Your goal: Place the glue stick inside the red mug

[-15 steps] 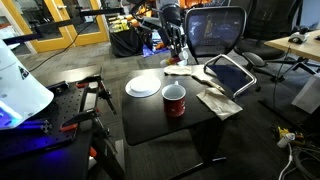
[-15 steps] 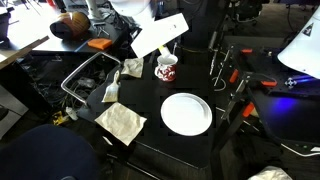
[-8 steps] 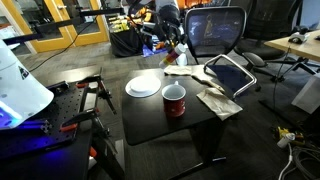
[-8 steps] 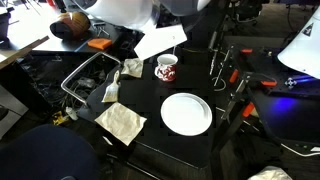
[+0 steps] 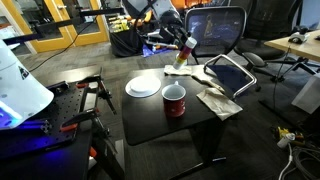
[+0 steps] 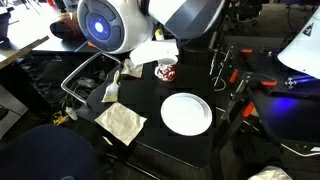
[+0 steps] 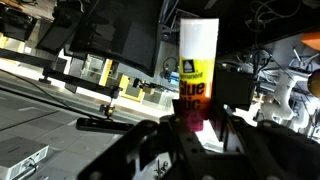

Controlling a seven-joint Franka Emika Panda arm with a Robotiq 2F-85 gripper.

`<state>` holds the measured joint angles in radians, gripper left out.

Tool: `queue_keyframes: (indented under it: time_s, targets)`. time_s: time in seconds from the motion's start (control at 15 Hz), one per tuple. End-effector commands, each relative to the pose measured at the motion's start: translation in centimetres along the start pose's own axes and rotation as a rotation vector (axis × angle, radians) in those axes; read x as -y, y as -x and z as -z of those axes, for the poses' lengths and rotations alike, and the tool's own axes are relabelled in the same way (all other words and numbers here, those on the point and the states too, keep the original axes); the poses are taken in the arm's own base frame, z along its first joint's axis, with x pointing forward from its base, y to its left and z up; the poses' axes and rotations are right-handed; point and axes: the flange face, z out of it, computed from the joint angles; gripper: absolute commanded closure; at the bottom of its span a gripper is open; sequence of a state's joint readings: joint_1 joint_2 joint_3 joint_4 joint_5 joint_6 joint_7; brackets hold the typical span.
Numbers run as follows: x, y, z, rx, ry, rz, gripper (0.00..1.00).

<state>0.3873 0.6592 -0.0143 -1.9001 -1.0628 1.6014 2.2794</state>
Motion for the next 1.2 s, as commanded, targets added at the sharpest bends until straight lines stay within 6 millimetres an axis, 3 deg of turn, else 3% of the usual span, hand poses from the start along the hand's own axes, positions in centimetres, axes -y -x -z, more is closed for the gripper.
queue_keyframes:
  time_s: [0.0,0.53,0.6,0.8,0.87,1.13]
  targets:
    - [0.4,0.9,0.2,-0.042,-0.013,-0.069,0.92]
    - [0.5,4.2,-0.2,-0.063,0.078,-0.049,0.92]
    - [0.1,4.2,-0.2,-0.059,0.037,-0.035,0.68]
    - [0.4,4.7,-0.4,-0.064,0.048,-0.032,0.68]
    - [0.6,4.8,-0.5,-0.076,0.061,-0.047,0.92]
    - [1.0,5.9,-1.0,-0.091,0.06,-0.106,0.92]
